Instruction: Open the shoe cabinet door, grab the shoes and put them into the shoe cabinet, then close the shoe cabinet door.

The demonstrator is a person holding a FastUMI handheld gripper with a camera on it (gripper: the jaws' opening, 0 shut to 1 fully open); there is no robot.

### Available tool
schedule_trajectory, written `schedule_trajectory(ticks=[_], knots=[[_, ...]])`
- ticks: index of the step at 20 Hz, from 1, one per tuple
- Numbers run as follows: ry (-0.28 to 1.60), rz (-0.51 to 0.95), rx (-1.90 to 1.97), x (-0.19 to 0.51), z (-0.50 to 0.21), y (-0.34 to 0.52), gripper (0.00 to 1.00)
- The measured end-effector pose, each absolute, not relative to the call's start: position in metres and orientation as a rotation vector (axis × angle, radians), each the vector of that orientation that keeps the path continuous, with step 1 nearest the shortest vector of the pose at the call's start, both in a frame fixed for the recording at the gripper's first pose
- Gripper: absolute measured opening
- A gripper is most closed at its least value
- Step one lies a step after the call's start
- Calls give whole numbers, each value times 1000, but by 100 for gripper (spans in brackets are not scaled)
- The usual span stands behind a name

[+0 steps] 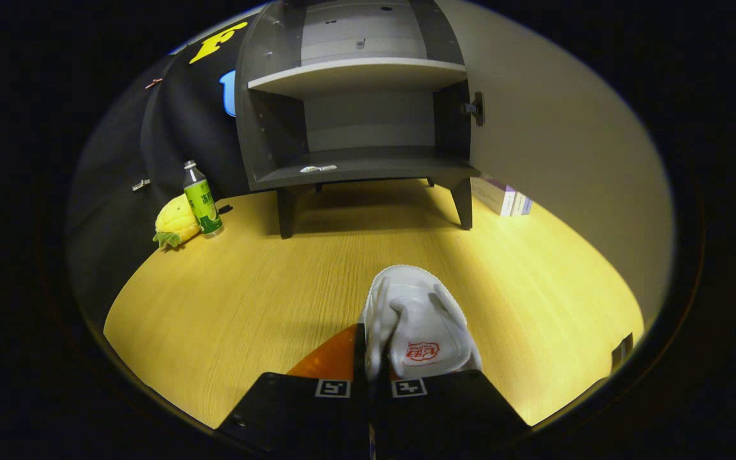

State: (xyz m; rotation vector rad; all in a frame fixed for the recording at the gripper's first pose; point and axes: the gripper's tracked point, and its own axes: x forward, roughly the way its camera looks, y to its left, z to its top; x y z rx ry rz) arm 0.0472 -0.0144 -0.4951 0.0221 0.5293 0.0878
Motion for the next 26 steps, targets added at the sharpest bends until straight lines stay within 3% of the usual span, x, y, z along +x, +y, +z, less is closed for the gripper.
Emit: schedule_trajectory(ticks=[14,26], knots=[[344,104,40,67,-224,6,8],[279,128,25,184,-115,42,8]])
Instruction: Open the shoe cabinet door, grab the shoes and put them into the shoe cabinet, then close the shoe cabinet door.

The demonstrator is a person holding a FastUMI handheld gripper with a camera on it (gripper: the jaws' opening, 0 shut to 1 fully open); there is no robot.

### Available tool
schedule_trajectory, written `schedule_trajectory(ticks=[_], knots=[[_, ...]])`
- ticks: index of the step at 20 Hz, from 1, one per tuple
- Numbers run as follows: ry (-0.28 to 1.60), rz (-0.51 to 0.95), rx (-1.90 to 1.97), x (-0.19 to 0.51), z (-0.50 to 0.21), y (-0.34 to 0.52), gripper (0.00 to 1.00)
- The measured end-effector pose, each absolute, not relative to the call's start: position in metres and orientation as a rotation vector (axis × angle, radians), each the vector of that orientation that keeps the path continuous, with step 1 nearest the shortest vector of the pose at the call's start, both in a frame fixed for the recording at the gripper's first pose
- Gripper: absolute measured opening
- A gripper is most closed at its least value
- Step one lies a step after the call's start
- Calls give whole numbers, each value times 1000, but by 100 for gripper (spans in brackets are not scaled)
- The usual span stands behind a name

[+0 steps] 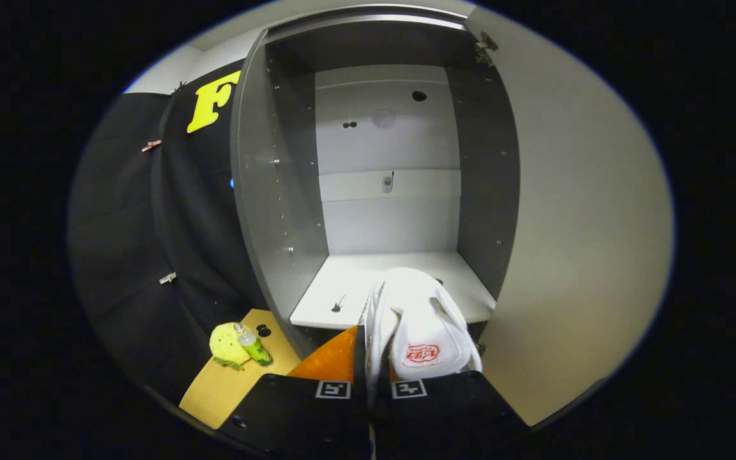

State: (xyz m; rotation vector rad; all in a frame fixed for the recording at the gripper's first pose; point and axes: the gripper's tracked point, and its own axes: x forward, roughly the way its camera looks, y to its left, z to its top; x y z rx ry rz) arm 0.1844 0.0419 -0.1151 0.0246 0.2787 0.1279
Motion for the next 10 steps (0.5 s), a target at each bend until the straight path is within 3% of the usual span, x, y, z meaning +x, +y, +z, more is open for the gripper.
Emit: schedule_trajectory(ticks=[10], knots=[[336,105,-11,318,-127,55,8]])
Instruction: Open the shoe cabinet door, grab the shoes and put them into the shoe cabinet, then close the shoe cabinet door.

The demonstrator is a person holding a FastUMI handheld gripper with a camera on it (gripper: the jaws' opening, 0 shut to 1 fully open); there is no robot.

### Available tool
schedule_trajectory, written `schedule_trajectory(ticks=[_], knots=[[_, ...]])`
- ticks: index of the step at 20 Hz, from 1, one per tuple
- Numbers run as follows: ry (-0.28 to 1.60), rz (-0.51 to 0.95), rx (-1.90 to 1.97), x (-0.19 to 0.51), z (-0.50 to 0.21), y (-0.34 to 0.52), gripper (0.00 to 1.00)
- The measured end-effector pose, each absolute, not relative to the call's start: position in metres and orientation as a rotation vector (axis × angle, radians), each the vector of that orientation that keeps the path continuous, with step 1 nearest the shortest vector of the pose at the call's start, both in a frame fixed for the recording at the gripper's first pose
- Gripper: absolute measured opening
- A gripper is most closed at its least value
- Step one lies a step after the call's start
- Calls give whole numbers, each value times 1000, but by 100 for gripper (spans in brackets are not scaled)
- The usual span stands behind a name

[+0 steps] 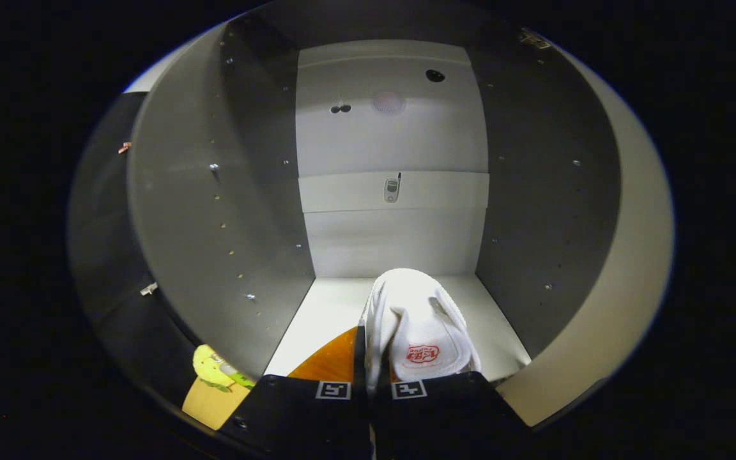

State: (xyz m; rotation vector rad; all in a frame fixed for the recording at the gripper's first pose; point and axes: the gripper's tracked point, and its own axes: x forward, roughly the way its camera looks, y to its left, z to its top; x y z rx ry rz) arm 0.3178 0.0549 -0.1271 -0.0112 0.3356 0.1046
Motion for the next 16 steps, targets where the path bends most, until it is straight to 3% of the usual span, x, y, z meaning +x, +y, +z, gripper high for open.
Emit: schedule_trajectory(ticks=[7,16], knots=[[368,87,-75,400,-171,56,8],[439,67,-134,437,-214,73,8]])
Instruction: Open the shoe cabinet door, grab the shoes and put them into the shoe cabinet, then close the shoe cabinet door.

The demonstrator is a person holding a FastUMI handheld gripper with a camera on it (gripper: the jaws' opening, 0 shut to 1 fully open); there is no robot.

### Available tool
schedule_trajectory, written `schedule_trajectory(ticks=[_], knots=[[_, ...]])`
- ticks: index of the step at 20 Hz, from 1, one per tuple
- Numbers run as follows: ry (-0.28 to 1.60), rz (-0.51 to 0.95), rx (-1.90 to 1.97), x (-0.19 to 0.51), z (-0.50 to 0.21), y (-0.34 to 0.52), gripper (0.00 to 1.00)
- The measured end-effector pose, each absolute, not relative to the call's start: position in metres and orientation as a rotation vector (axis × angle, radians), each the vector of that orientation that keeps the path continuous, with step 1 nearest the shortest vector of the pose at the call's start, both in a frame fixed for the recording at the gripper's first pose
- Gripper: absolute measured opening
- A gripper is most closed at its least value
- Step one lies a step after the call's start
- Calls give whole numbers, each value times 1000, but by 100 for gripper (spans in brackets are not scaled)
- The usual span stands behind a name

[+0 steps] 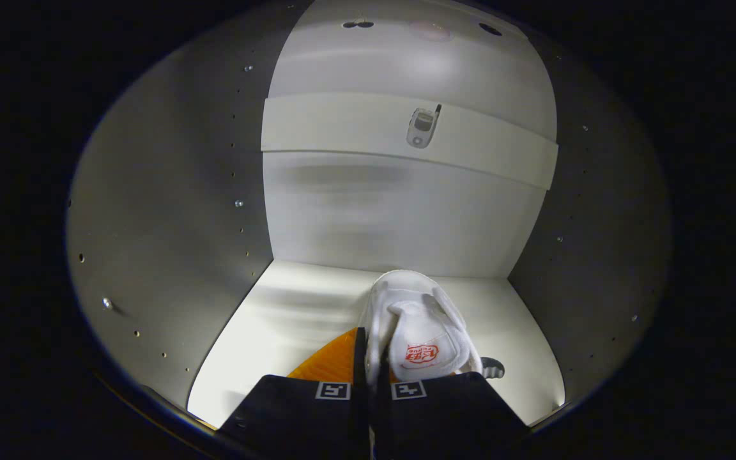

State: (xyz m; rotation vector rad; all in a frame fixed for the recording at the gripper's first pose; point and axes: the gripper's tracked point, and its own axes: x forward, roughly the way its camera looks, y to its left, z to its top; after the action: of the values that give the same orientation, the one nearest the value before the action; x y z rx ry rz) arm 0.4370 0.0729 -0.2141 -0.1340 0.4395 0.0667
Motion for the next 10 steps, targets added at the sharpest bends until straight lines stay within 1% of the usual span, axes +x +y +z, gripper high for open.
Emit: schedule_trajectory(ticks=[4,5,8,10], knots=[[451,35,-137,433,-215,67,10],[463,38,-130,433,-216,67,19],[483,62,-107,419,-213,67,29],[485,73,-100,407,-210,68,31]])
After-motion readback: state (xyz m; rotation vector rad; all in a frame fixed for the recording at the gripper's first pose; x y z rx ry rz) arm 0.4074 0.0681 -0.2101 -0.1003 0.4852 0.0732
